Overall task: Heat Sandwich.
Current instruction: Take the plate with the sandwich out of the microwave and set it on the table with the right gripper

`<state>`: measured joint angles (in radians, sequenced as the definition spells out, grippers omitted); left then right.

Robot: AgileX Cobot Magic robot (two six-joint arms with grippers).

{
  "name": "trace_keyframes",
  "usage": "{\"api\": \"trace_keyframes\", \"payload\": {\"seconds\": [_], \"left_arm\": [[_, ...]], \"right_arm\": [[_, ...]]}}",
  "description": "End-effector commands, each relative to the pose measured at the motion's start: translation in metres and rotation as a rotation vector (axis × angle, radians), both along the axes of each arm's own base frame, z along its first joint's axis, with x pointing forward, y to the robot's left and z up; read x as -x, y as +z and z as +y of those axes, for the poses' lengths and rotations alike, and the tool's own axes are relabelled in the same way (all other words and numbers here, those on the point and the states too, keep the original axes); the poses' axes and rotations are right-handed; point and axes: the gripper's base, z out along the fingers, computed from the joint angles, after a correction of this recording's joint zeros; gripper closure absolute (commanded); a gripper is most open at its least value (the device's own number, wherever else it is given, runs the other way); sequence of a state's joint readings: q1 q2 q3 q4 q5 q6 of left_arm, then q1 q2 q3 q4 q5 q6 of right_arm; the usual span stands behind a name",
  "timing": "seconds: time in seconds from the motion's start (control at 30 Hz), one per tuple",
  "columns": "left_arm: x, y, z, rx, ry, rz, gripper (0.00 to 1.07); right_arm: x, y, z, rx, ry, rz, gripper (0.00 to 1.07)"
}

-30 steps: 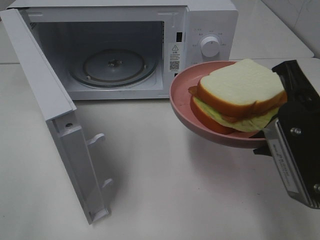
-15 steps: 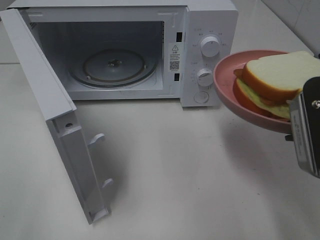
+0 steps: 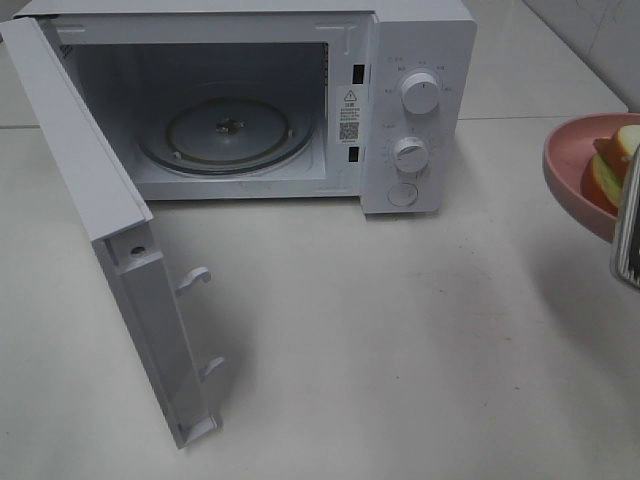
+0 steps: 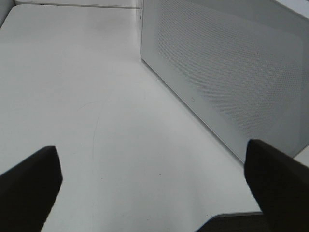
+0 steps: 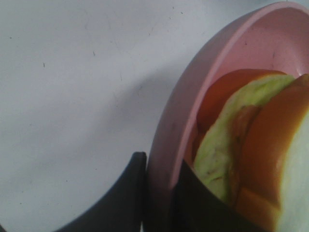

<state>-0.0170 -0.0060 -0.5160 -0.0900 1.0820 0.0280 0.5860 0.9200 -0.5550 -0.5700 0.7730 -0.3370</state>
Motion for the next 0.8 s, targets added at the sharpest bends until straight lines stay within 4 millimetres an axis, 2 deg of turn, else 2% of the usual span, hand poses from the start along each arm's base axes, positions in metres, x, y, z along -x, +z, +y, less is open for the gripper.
{"api": "trace_keyframes", "payload": {"seconds": [0.03,0.27,0.8], "left_arm": [[0.0,0.0,-0.001,0.007,-0.004,-0.016,0.1],[0.0,0.0,-0.001,0.007,-0.004,-0.016,0.1],[0.0,0.0,-0.001,0.007,-0.004,-0.016,0.1]], "right_arm": [[-0.001,0.004,-0.005,-0.011,-0.075,-0.043,1.06],[-0.004,0.002,-0.013,-0.039,-0.324,-0.077,1.07],[-0.026,-0.024,-0.005,-0.133,-0.721,-0.111,1.07]]}}
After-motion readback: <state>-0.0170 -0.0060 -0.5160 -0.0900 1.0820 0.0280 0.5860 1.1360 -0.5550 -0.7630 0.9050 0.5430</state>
